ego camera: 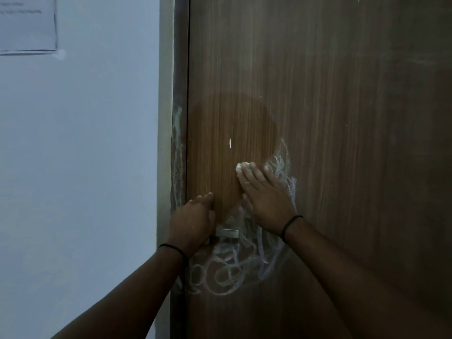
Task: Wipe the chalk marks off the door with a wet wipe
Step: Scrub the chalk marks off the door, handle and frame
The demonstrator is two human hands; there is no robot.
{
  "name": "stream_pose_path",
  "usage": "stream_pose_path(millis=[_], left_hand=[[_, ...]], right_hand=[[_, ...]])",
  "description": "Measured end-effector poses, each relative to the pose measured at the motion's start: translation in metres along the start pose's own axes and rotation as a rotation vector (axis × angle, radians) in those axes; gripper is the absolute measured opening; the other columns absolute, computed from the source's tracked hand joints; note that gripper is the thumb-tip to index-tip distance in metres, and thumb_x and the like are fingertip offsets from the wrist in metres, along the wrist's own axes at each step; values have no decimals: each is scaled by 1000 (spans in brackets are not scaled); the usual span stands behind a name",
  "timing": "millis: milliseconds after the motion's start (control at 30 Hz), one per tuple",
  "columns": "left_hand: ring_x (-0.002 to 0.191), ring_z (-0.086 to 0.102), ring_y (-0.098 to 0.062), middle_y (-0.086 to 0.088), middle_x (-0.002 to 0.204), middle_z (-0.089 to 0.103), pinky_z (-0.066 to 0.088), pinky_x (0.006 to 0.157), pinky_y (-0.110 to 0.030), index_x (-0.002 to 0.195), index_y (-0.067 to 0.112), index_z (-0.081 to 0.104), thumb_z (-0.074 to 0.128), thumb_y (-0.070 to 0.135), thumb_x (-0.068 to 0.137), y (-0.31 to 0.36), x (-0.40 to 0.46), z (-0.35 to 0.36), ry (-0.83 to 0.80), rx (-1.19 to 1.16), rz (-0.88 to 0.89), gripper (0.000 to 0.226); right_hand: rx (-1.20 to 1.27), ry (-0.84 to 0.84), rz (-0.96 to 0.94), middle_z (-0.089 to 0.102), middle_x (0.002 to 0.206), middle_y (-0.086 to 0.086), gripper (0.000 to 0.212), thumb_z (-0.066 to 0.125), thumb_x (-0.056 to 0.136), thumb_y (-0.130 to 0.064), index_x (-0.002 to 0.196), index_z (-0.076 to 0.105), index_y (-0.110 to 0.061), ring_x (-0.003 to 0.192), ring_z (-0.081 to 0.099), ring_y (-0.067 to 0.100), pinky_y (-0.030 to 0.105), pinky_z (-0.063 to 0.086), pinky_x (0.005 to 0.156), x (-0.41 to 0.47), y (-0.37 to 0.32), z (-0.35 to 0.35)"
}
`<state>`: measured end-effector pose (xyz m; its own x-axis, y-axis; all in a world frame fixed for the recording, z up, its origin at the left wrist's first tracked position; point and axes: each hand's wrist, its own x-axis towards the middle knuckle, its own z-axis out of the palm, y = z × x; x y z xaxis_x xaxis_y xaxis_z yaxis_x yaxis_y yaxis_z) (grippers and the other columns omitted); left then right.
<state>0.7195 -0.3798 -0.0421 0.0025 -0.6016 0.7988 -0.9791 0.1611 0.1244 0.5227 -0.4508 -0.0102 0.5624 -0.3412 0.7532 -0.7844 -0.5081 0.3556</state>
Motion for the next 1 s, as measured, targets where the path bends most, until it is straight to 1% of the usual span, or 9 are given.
stream_pose_path(millis=[100, 200, 300, 367, 500, 600, 733, 833, 1000], left_hand=[[62, 58, -20, -6, 75, 65, 50, 57, -34, 135, 15, 55, 53, 19, 97, 8, 10, -8, 85, -27, 120, 38], [64, 59, -23, -9, 74, 65, 51, 58, -35, 125, 11, 63, 60, 13, 94, 24, 28, -10, 210, -100, 155, 32], [76, 60, -25, -12, 87, 67, 45, 64, -32, 125, 9, 63, 63, 13, 92, 39, 44, -7, 281, -148, 184, 34], [90, 59, -25, -12, 104, 66, 39, 72, -27, 131, 9, 58, 64, 16, 91, 42, 54, -4, 286, -152, 209, 42], [100, 57, -24, -12, 116, 62, 45, 78, -30, 135, 9, 54, 62, 21, 93, 47, 71, 4, 236, -107, 257, 45], [88, 59, -27, -13, 103, 65, 49, 67, -37, 118, 6, 66, 61, 20, 94, 54, 77, 11, 294, -39, 275, 29], [73, 55, -24, -11, 85, 62, 40, 56, -32, 95, 1, 70, 57, 14, 96, 58, 80, 24, 407, -13, 264, 18], [68, 56, -26, -11, 79, 62, 40, 52, -31, 87, 1, 71, 63, 9, 92, 61, 80, 32, 495, -51, 251, 13], [70, 58, -25, -11, 81, 64, 45, 54, -30, 93, 0, 73, 74, 9, 84, 74, 90, 37, 523, -68, 298, 12]], right_hand=[[138, 142, -35, 33, 157, 9, 51, 35, 100, -4, 150, 34, -6, 148, 24, 26, 40, 17, 122, -4, 6, -6], [259, 372, 10, 70, 116, 15, 26, 62, 87, 1, 111, 73, -3, 106, 66, 34, 46, 54, 91, 8, 6, -11], [414, 372, 174, 65, 93, 7, 6, 70, 84, -5, 89, 73, -5, 82, 62, 21, 29, 53, 70, 27, 6, -15], [496, 394, 293, 55, 84, -7, 6, 68, 84, -9, 80, 65, -12, 76, 53, 11, 11, 38, 65, 37, 6, -15], [612, 414, 391, 60, 73, -12, 18, 68, 84, -14, 71, 62, -24, 74, 56, 8, 21, 43, 65, 43, 7, -11], [752, 386, 351, 69, 83, -10, 10, 64, 89, -13, 86, 71, -21, 81, 62, 5, 27, 53, 73, 32, 15, -13], [425, 571, 326, 70, 113, 1, 21, 58, 95, -13, 111, 71, -15, 109, 58, 10, 35, 48, 98, -4, 49, -11], [116, 520, 433, 42, 151, 11, 40, 49, 99, -6, 139, 52, -9, 145, 31, 25, 46, 23, 120, -34, 85, 0], [27, 456, 433, 21, 161, 10, 52, 40, 103, -12, 153, 27, -10, 151, 11, 26, 47, 12, 123, -48, 102, 25]])
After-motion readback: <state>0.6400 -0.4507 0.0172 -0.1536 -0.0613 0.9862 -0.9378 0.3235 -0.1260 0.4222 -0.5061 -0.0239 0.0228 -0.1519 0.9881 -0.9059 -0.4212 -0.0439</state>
